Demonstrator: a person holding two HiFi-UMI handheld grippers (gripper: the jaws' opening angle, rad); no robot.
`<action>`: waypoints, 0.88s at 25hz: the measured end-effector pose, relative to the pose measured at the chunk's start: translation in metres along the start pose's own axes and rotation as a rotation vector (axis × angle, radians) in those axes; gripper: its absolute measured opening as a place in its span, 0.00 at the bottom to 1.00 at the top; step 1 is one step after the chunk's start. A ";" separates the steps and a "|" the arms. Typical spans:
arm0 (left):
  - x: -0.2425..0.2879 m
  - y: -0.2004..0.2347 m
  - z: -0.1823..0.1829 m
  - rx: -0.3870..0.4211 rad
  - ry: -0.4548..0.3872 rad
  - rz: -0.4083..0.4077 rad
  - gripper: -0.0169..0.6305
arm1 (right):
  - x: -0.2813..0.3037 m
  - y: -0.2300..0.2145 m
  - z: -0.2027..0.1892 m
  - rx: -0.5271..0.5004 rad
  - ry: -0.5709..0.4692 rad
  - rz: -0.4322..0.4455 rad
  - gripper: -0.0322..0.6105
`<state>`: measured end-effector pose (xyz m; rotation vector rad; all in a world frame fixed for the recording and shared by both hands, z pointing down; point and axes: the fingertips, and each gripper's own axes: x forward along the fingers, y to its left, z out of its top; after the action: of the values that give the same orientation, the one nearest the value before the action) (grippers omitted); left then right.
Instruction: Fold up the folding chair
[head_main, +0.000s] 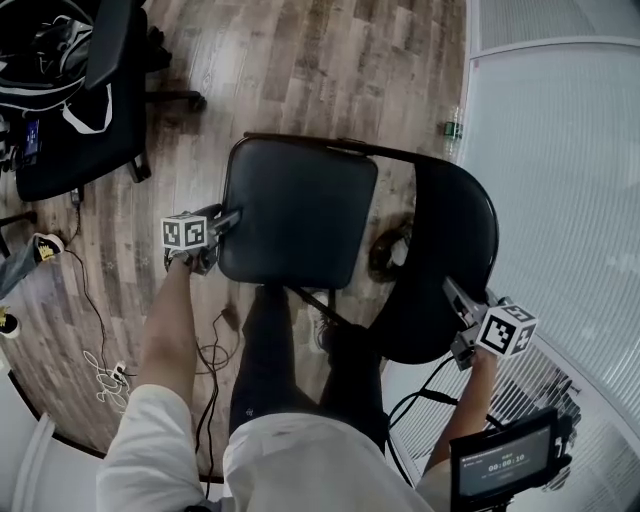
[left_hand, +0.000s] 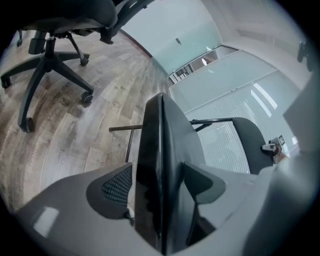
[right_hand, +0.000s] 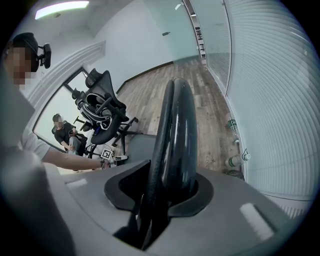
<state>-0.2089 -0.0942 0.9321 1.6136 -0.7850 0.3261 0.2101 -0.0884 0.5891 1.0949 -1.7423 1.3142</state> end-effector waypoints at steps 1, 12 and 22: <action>0.000 0.000 -0.001 -0.018 0.004 -0.021 0.53 | 0.000 0.000 0.001 -0.002 0.004 -0.001 0.21; -0.008 -0.001 0.006 -0.219 -0.099 -0.084 0.46 | -0.002 0.009 0.000 0.018 0.025 0.028 0.18; -0.013 -0.035 0.002 -0.165 -0.067 -0.129 0.44 | -0.014 -0.033 -0.007 0.012 0.037 0.043 0.18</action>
<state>-0.1957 -0.0915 0.8967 1.5173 -0.7353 0.1126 0.2459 -0.0828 0.5916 1.0388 -1.7411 1.3645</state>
